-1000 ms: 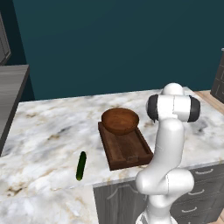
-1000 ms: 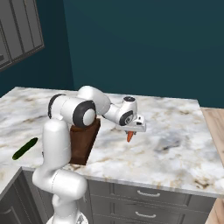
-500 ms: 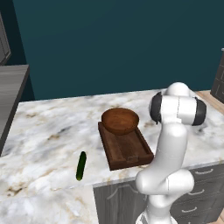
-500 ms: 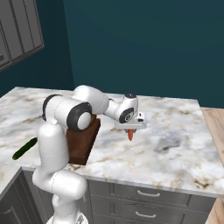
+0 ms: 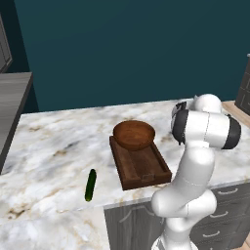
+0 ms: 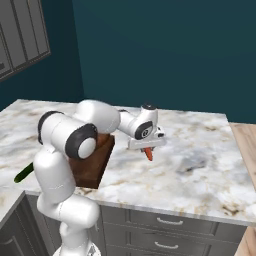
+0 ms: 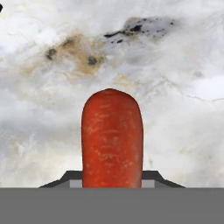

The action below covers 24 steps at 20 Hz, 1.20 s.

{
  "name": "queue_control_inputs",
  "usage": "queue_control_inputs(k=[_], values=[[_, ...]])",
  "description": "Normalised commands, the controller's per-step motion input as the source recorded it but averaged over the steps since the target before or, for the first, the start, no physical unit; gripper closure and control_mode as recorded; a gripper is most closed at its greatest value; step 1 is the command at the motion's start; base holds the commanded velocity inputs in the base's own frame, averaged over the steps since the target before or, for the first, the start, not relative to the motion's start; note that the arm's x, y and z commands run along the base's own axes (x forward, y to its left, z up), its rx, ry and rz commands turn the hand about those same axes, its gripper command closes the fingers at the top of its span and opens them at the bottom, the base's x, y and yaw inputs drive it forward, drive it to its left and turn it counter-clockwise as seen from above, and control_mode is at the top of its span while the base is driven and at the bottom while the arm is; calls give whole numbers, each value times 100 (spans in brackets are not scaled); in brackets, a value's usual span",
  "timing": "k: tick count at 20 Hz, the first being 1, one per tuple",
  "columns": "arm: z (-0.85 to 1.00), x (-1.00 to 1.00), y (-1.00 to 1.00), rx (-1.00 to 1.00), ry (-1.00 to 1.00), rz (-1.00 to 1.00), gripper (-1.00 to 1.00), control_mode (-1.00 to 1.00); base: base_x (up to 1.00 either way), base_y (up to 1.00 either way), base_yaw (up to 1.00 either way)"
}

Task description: Place the two vegetables and bowl onto the tray for setting up a vegetable dip station.

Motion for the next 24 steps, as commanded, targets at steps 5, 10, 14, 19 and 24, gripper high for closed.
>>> queue_control_inputs(k=[5, 10, 14, 19, 24], values=[[27, -38, 14, 0, 0, 19, 100, -100, 0, 0, 0], [24, -38, 17, 0, 0, 10, 100, -100, 0, 0, 0], [21, -36, 21, 0, 0, 4, 100, -100, 0, 0, 0], [19, -35, 22, 0, 0, 4, 100, -100, 0, 0, 0], [15, -31, 25, 0, 0, 4, 100, -100, 0, 0, 0]])
